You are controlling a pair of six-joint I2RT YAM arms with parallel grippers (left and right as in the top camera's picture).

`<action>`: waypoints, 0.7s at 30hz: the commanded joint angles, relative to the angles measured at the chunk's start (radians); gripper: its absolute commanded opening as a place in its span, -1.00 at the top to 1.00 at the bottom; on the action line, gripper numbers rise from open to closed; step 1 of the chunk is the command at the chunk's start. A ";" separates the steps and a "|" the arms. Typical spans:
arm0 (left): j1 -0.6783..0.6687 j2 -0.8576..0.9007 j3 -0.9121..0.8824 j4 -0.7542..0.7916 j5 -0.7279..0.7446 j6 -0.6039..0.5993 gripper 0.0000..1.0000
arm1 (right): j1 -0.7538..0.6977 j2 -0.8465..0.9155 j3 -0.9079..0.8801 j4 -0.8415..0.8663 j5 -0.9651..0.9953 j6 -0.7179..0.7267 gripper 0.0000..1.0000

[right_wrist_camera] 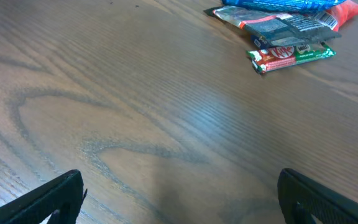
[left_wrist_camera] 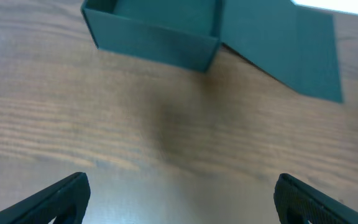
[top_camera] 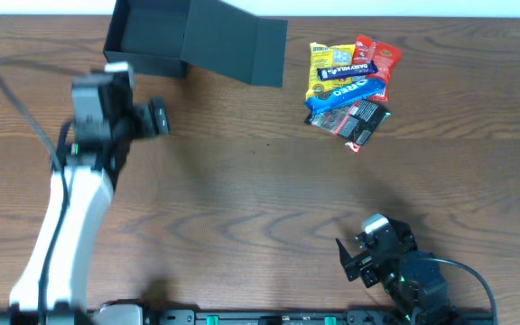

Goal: Pack container
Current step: 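Reach the left gripper forward to the black box's lid edge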

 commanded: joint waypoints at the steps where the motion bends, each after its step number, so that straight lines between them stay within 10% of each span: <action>1: 0.005 0.156 0.173 -0.060 -0.054 0.026 -0.92 | -0.002 -0.005 -0.010 0.000 0.007 0.007 -0.98; 21: 0.053 0.906 1.100 -0.270 0.013 0.108 -0.91 | -0.002 -0.005 -0.010 0.000 0.007 0.007 -0.98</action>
